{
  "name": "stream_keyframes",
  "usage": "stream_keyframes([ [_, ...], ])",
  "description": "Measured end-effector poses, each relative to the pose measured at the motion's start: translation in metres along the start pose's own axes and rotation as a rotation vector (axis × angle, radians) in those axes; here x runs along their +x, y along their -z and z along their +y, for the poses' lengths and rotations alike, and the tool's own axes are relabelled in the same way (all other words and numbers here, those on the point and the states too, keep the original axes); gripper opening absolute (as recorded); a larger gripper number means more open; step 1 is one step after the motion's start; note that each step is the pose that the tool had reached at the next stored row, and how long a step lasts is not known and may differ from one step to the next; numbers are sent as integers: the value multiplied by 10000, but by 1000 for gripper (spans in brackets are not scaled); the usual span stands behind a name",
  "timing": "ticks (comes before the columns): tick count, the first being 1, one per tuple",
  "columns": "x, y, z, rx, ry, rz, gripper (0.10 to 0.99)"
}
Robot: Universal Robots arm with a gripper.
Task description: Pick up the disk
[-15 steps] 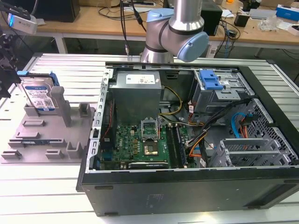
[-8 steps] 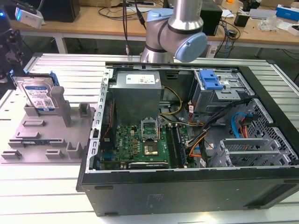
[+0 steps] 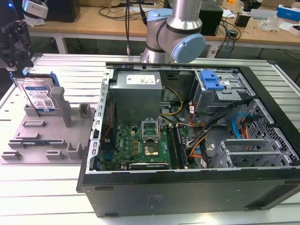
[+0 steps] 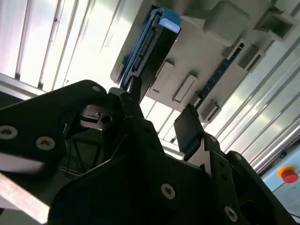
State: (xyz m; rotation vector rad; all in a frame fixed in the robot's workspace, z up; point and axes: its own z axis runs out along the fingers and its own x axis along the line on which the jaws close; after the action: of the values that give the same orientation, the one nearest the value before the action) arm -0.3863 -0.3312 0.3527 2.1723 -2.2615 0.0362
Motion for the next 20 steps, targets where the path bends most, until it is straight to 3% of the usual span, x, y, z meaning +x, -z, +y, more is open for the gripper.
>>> stream_keyframes([
  [6,-56,-11,46,-1,0,2,557],
  [13,-179,-41,197,1,0,0,557],
  [20,-199,-125,232,-1,0,2,557],
])
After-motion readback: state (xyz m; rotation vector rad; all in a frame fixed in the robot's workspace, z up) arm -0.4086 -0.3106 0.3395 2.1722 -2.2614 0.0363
